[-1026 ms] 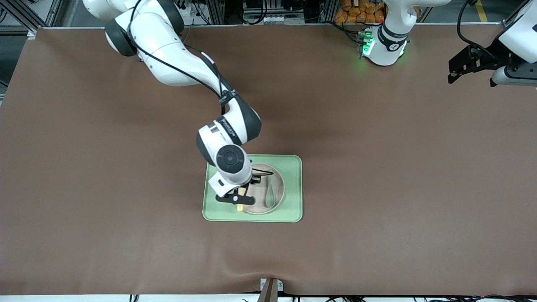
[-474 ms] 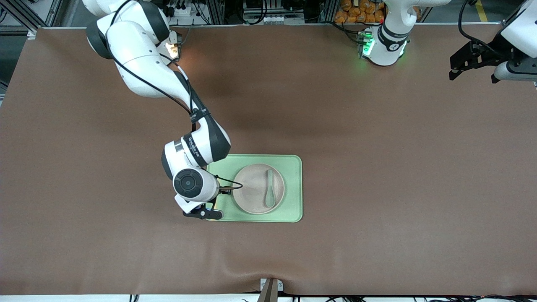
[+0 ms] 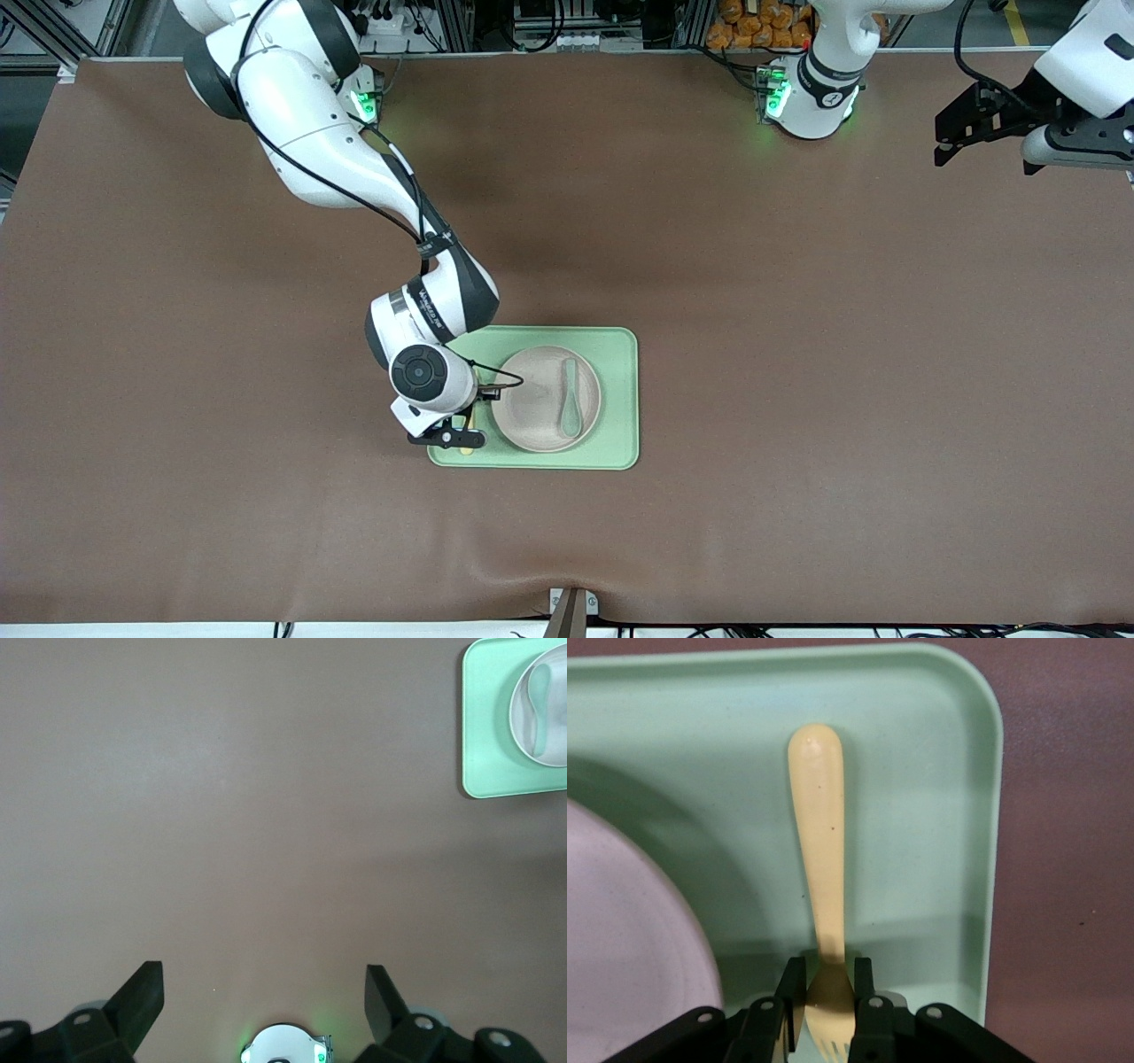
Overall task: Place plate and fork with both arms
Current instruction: 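Lift the yellow fork off the plate with the right gripper, then lower the fork onto the tray beside the plate and release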
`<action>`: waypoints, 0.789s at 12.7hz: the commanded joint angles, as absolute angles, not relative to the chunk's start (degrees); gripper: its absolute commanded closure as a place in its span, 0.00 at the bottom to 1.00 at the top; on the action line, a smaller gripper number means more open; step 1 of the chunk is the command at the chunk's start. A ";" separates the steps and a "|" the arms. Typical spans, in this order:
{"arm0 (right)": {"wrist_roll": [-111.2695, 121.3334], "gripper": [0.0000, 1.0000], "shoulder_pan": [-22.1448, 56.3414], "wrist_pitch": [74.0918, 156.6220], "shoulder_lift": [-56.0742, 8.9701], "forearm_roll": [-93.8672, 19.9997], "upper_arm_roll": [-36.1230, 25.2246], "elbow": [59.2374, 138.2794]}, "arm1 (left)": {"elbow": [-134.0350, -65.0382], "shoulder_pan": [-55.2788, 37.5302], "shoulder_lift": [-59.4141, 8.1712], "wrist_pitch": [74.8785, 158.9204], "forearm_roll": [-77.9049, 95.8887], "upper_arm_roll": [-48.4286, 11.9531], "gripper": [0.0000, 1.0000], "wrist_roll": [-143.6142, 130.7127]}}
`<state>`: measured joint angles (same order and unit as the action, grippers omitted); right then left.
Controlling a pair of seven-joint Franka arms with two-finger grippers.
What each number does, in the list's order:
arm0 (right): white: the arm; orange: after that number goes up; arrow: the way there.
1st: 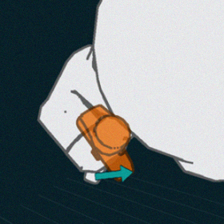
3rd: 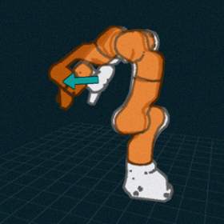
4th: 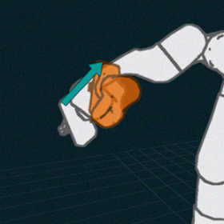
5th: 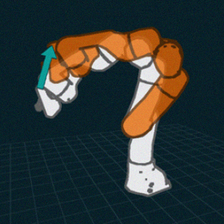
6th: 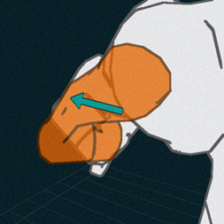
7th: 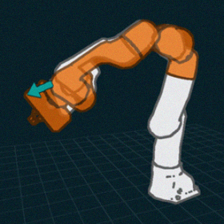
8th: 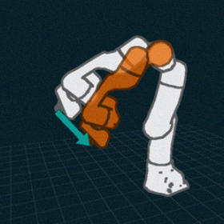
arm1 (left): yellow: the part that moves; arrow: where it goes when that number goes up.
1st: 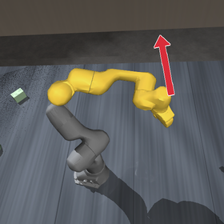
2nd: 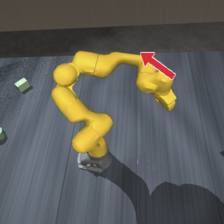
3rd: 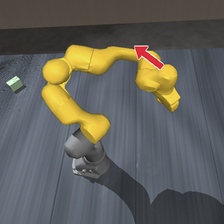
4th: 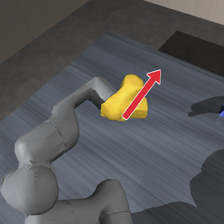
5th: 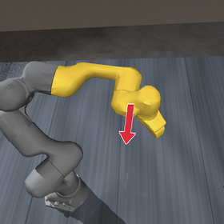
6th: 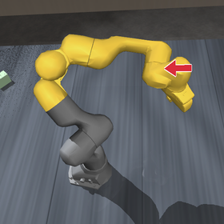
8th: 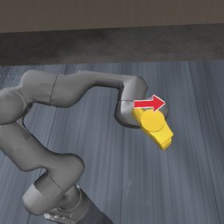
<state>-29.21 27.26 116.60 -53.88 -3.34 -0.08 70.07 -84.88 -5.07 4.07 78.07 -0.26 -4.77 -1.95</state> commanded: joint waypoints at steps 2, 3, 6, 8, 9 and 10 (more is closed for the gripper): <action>-28.92 0.00 26.28 115.85 -49.14 -3.34 0.26 72.95 | -84.90 -4.84 5.10 76.38 0.62 -4.75 0.00 -1.67; -28.92 0.00 25.58 113.75 -48.35 -3.43 0.44 72.51 | -84.82 -4.57 5.10 76.03 0.62 -4.66 0.00 -1.58; -28.65 0.00 19.37 105.84 -45.45 -3.52 3.67 68.74 | -84.82 -4.39 5.27 75.59 0.62 -4.13 0.00 -1.14; -28.74 0.00 7.79 104.42 -42.29 -2.91 15.23 68.55 | -84.90 -4.48 5.80 75.41 0.62 -4.30 0.00 -1.32; -28.83 0.00 2.25 102.85 -41.49 -2.55 20.16 68.55 | -84.90 -4.48 5.80 75.15 0.62 -4.39 0.00 -1.58; -28.83 0.00 -1.11 100.83 -40.09 -1.16 22.82 68.55 | -84.90 -4.48 5.80 75.15 0.53 -4.05 0.00 -1.67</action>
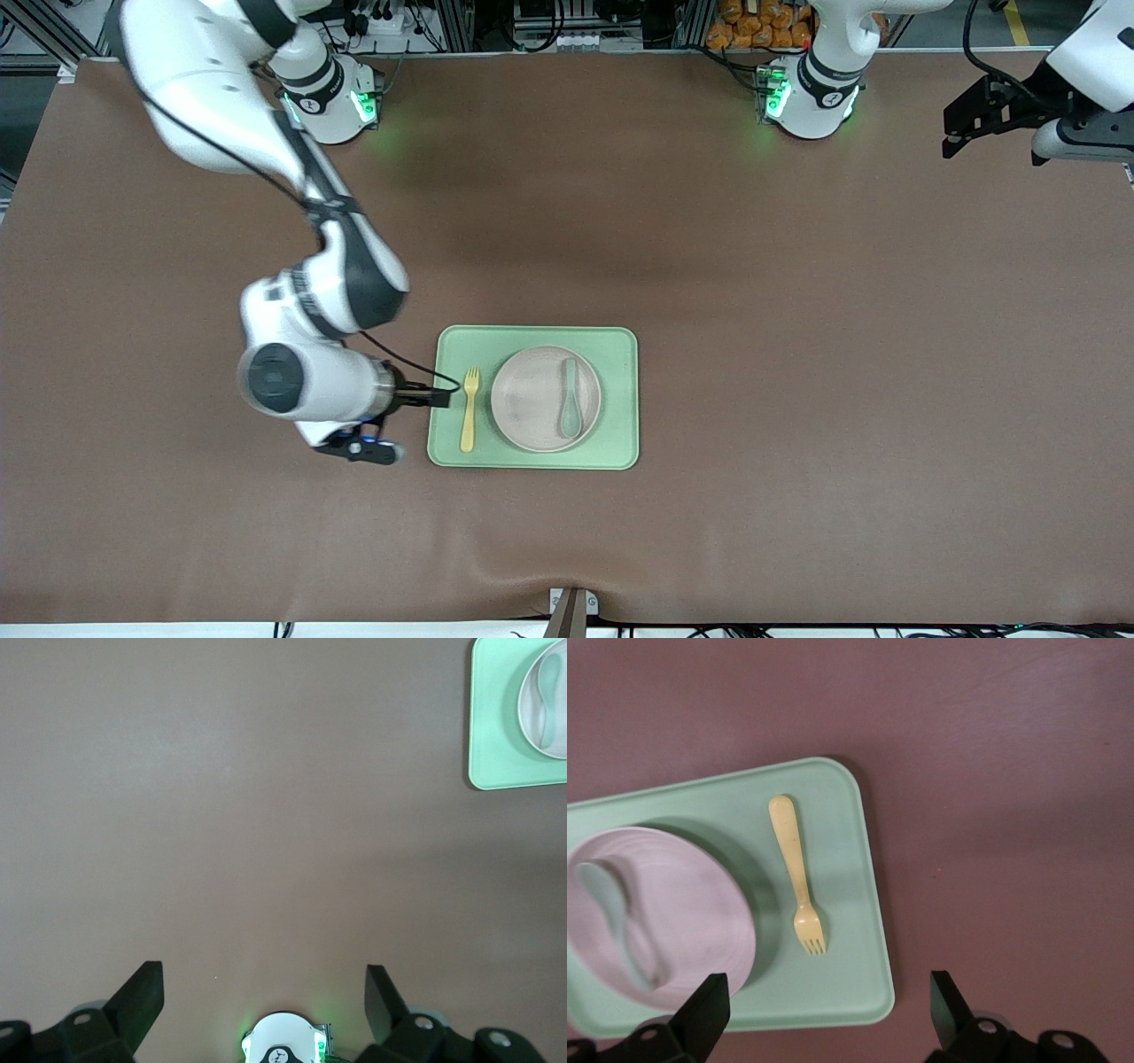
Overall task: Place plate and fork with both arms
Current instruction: 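Lower the fork onto the tray beside the plate and release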
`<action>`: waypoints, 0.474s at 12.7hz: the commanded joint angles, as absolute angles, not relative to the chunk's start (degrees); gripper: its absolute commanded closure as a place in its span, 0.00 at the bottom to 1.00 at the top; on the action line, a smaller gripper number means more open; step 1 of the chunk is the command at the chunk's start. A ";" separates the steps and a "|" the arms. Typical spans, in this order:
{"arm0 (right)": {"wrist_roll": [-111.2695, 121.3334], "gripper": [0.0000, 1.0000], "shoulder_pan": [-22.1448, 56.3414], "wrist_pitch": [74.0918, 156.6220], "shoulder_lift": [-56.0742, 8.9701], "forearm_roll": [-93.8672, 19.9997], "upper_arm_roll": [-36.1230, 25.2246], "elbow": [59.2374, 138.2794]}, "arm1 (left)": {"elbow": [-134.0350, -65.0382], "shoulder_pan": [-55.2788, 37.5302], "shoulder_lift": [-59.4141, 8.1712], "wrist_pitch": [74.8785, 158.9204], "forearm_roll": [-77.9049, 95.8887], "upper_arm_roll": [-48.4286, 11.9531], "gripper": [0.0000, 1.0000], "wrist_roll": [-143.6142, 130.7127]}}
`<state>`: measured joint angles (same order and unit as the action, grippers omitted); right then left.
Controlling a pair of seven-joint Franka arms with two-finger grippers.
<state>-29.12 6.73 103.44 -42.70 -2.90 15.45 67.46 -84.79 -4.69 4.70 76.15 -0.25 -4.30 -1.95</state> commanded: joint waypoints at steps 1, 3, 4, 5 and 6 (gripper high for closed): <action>-28.74 0.00 -2.01 98.90 -37.64 1.29 23.37 68.55 | -84.90 -4.31 5.71 75.15 0.61 -3.96 0.00 -1.76; -28.65 0.00 -2.02 95.30 -33.07 2.63 22.59 68.73 | -84.90 -3.43 5.54 75.15 0.44 -3.78 0.00 -2.11; -28.83 0.00 -1.93 92.14 -30.61 2.81 21.98 68.73 | -84.90 -2.82 5.10 75.32 0.44 -3.78 0.00 -2.37; -28.74 0.00 -1.93 91.15 -27.98 2.64 21.28 68.90 | -84.73 -1.86 4.31 75.76 0.61 -3.87 0.00 -2.37; -28.04 0.00 -1.93 89.75 -25.25 2.46 20.40 69.17 | -84.64 -1.76 3.09 75.76 0.70 -3.87 0.00 -2.29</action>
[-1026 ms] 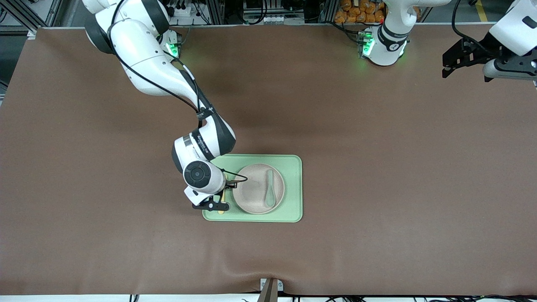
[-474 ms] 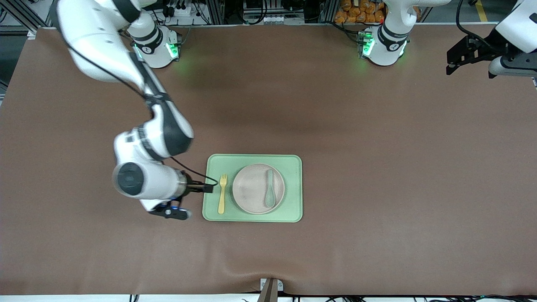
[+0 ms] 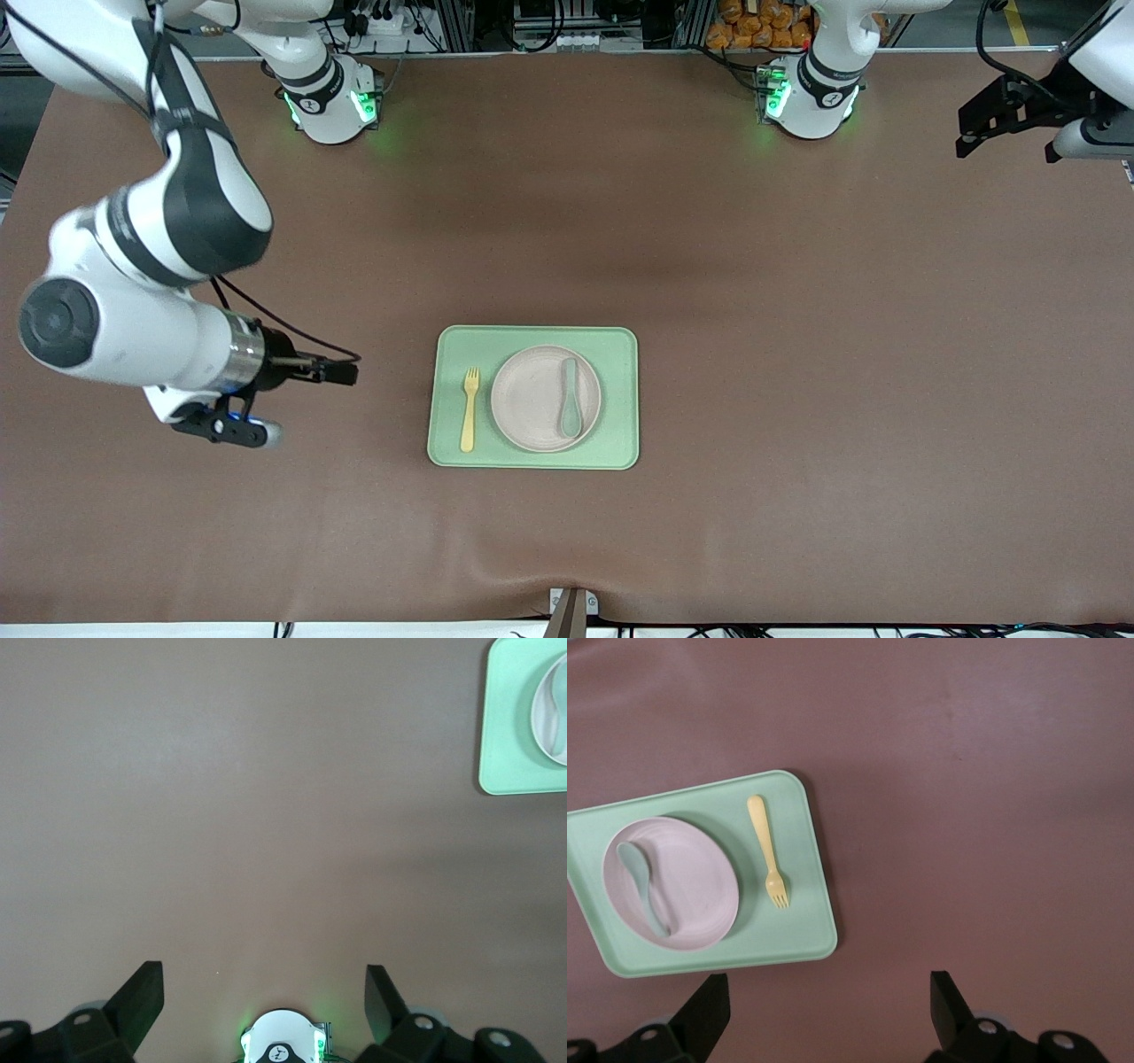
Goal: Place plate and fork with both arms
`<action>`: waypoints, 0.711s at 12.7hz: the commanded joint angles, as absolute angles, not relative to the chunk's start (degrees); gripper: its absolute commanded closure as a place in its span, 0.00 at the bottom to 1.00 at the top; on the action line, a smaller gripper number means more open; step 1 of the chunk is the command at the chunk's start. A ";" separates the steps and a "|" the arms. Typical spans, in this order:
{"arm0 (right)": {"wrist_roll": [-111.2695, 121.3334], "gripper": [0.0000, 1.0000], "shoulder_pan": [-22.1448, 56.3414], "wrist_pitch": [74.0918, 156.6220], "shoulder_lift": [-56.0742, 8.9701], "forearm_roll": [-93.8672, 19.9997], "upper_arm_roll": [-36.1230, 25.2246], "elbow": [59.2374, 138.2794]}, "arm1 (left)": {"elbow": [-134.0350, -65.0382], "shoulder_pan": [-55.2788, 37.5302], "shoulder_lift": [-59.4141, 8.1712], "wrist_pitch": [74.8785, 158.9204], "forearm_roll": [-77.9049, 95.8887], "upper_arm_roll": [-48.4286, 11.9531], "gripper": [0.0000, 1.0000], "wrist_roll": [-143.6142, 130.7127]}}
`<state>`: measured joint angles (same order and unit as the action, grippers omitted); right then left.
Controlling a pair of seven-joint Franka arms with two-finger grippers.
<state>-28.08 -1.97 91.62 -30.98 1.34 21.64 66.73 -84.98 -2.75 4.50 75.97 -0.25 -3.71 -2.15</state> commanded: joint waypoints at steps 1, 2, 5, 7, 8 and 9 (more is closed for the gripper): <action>-24.47 0.00 -1.76 87.47 -22.79 1.85 18.65 69.17 | -84.46 -1.84 1.95 75.85 0.53 -3.87 0.00 -2.29; -20.34 0.00 -1.50 85.54 -20.07 1.58 16.37 69.52 | -83.59 -2.19 0.19 76.02 -0.26 -3.78 0.00 -2.55; -17.41 0.00 -1.32 84.11 -9.88 -2.19 10.91 76.44 | -81.56 -1.85 -1.75 76.20 -0.70 -3.87 0.00 -2.81; -15.48 0.00 -1.32 85.16 -3.81 -2.99 8.80 82.58 | -81.47 -2.02 -2.99 76.64 -0.70 -3.87 0.00 -2.81; -15.12 0.00 -1.14 86.04 -1.00 -3.08 7.66 85.40 | -81.47 -1.93 -2.99 77.34 -0.44 -3.87 0.00 -2.81; -15.03 0.00 -0.79 86.91 2.17 -3.08 7.12 88.91 | -81.47 -1.67 -2.90 78.30 0.08 -3.87 0.00 -2.64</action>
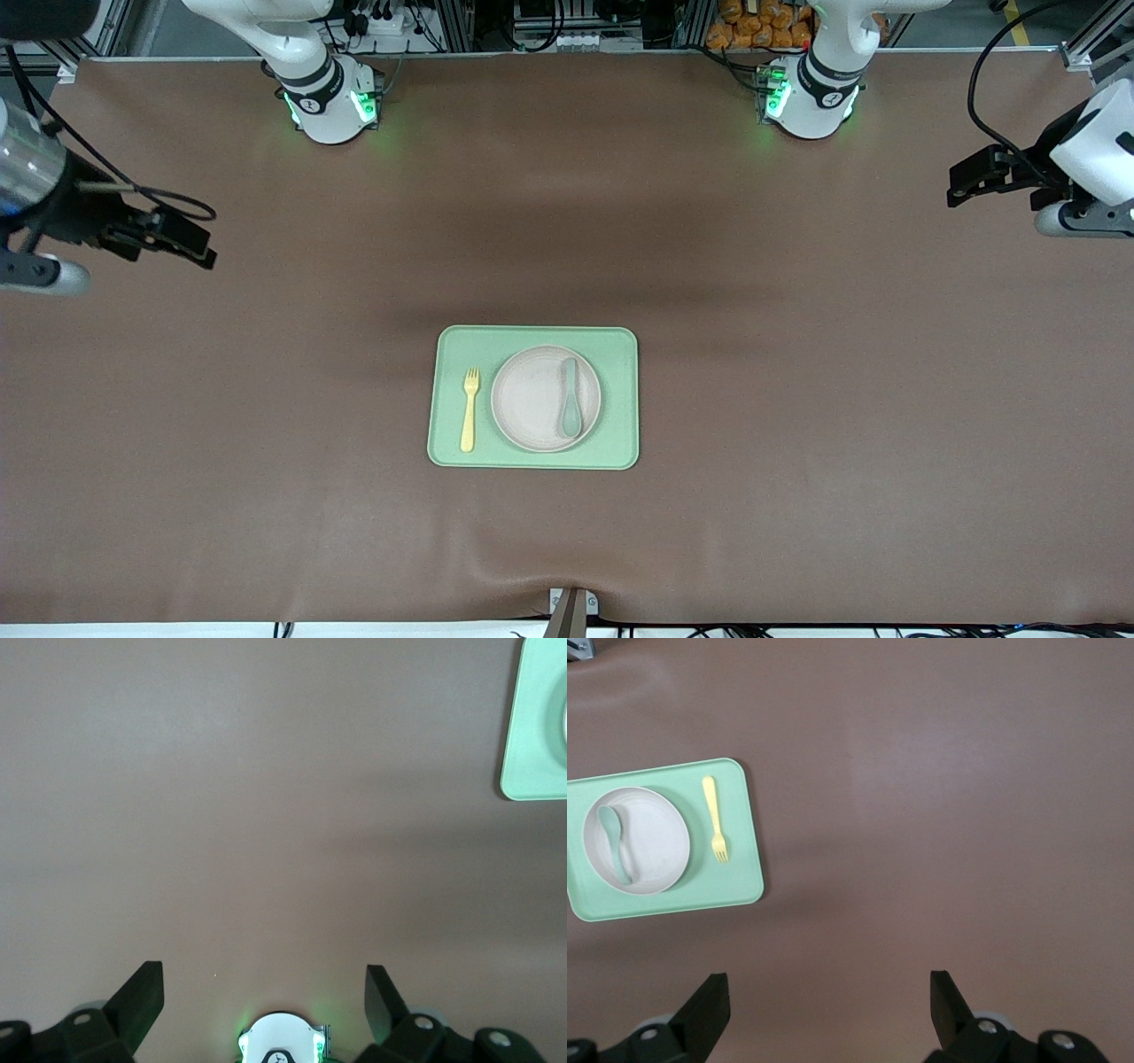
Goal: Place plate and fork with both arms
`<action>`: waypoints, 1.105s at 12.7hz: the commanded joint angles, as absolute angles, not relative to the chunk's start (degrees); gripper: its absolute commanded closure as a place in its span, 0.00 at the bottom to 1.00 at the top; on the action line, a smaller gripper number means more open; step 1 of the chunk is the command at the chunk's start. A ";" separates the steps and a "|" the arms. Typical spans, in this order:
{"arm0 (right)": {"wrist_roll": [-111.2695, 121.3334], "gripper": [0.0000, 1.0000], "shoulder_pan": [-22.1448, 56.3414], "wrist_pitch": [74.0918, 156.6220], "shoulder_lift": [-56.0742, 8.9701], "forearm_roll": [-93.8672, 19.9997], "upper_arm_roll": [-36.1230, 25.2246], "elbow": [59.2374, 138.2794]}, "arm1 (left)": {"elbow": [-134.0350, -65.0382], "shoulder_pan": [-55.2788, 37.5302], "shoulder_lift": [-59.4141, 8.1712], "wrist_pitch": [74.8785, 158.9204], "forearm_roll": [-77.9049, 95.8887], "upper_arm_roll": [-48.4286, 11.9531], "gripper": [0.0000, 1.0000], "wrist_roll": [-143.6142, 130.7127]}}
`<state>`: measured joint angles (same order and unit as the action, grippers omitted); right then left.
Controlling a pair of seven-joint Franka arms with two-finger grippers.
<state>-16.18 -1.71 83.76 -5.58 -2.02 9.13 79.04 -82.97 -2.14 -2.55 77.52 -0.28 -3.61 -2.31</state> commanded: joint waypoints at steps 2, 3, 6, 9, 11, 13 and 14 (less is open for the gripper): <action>-14.07 0.00 -0.79 89.46 8.15 -2.82 6.42 96.30 | -81.47 -1.23 -2.81 79.89 0.62 -3.87 0.00 -2.64; -12.24 0.00 -0.88 89.82 8.87 -2.46 6.42 97.37 | -81.47 -0.97 -2.73 80.15 0.53 -3.87 0.00 -2.64; -6.35 0.00 -1.67 90.35 4.85 -0.09 5.63 92.83 | -81.56 -0.44 -2.64 80.68 0.62 -3.87 0.00 -2.72; -6.50 0.00 -1.23 89.39 -0.77 0.09 4.39 84.76 | -81.65 0.09 -2.37 81.65 0.62 -3.87 0.00 -2.81; -6.33 0.00 -1.23 88.69 -1.32 0.09 4.39 84.11 | -81.83 0.09 -2.20 81.91 0.62 -3.87 0.00 -2.81; -6.50 0.00 -0.79 87.46 -1.23 1.05 4.48 83.94 | -81.91 0.09 -2.11 82.35 0.53 -3.87 0.00 -2.73; -6.24 0.00 -0.79 87.36 -1.23 1.14 4.48 83.85 | -82.00 0.09 -2.11 82.35 0.44 -3.87 0.00 -2.72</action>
